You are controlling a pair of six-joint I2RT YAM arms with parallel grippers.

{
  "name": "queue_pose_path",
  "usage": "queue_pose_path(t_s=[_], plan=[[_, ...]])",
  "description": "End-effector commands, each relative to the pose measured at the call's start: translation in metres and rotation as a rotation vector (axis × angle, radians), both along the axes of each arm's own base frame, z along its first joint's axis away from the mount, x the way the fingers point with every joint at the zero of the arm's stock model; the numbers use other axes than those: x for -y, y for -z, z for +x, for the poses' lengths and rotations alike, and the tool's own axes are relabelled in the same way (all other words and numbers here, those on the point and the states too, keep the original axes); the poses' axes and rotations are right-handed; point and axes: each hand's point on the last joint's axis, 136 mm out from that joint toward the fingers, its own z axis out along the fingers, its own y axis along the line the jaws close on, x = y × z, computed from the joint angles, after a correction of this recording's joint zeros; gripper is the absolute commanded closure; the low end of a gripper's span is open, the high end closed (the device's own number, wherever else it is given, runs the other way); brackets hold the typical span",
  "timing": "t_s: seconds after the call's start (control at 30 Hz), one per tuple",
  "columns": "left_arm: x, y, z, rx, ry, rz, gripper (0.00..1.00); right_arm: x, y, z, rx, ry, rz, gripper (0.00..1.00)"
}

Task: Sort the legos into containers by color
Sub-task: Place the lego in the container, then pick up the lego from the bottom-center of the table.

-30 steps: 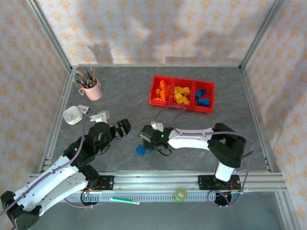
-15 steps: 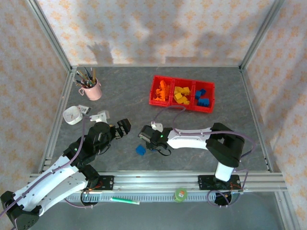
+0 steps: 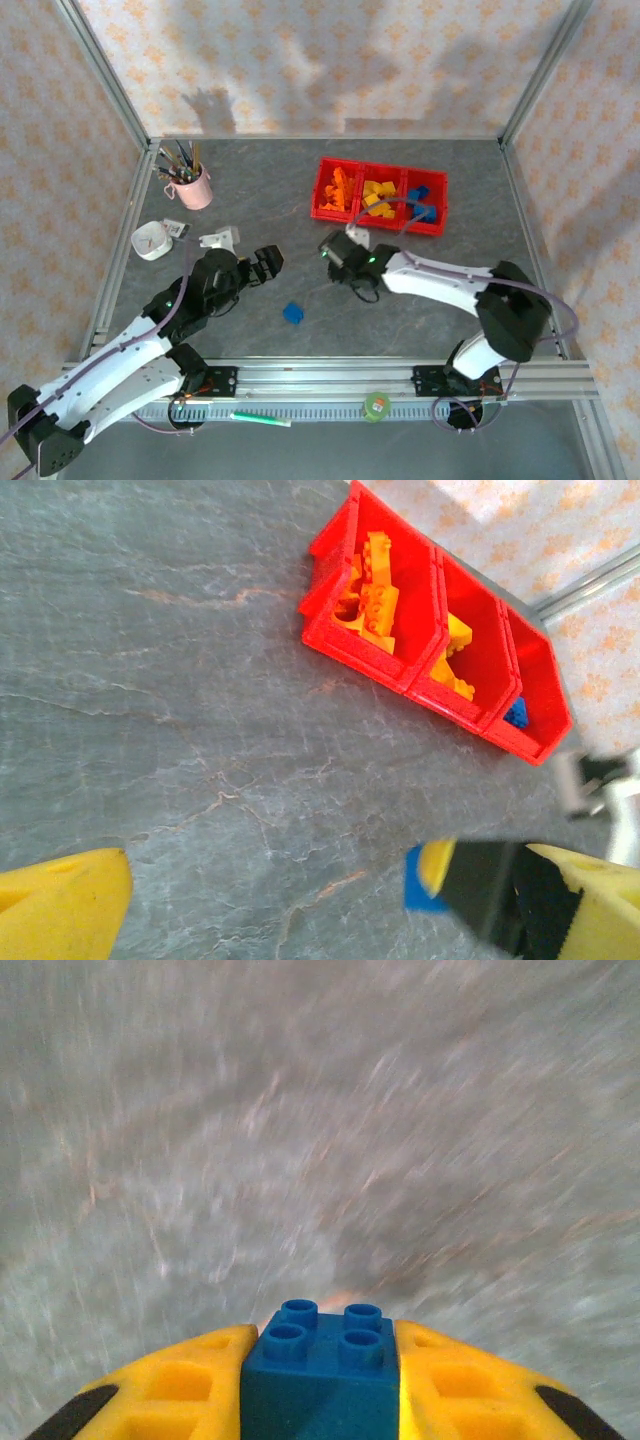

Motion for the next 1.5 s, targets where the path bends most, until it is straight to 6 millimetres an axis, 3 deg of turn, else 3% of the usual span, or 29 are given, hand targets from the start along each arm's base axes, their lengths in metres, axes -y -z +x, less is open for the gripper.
queue_pose_path(t_s=[0.0, 0.07, 0.23, 0.47, 0.73, 0.87, 1.03, 1.17, 1.3, 1.47], plan=[[0.020, -0.023, 0.012, 0.057, 0.051, -0.068, 0.01, 0.053, -0.024, 0.029, 0.082, 0.086, -0.059, 0.68], [0.028, -0.022, 0.018, 0.055, 0.067, -0.079, 0.01, 0.080, -0.035, 0.052, 0.114, 0.148, -0.048, 0.68], [0.042, -0.026, 0.035, 0.067, 0.069, -0.088, 0.01, 0.126, -0.062, 0.106, 0.190, 0.254, -0.036, 0.66], [0.052, -0.034, 0.051, 0.092, 0.059, -0.102, 0.01, 0.162, -0.052, 0.178, 0.159, 0.320, -0.112, 0.64], [0.053, -0.033, 0.053, 0.089, 0.060, -0.097, 0.01, 0.208, -0.038, 0.223, 0.135, 0.420, -0.088, 0.64], [0.052, -0.034, 0.053, 0.093, 0.057, -0.091, 0.01, 0.222, -0.028, 0.233, 0.112, 0.439, -0.096, 0.63], [0.053, -0.035, 0.054, 0.096, 0.059, -0.093, 0.01, 0.218, -0.018, 0.242, 0.086, 0.401, -0.092, 0.51], [0.054, -0.042, 0.053, 0.107, 0.068, -0.095, 0.01, 0.215, -0.034, 0.241, 0.107, 0.391, -0.074, 0.42], [0.047, -0.045, 0.049, 0.117, 0.054, -0.088, 0.01, 0.197, -0.058, 0.224, 0.145, 0.338, -0.054, 0.37], [0.033, -0.046, 0.040, 0.120, 0.024, -0.074, 0.01, 0.150, -0.068, 0.182, 0.164, 0.224, -0.025, 0.33]])
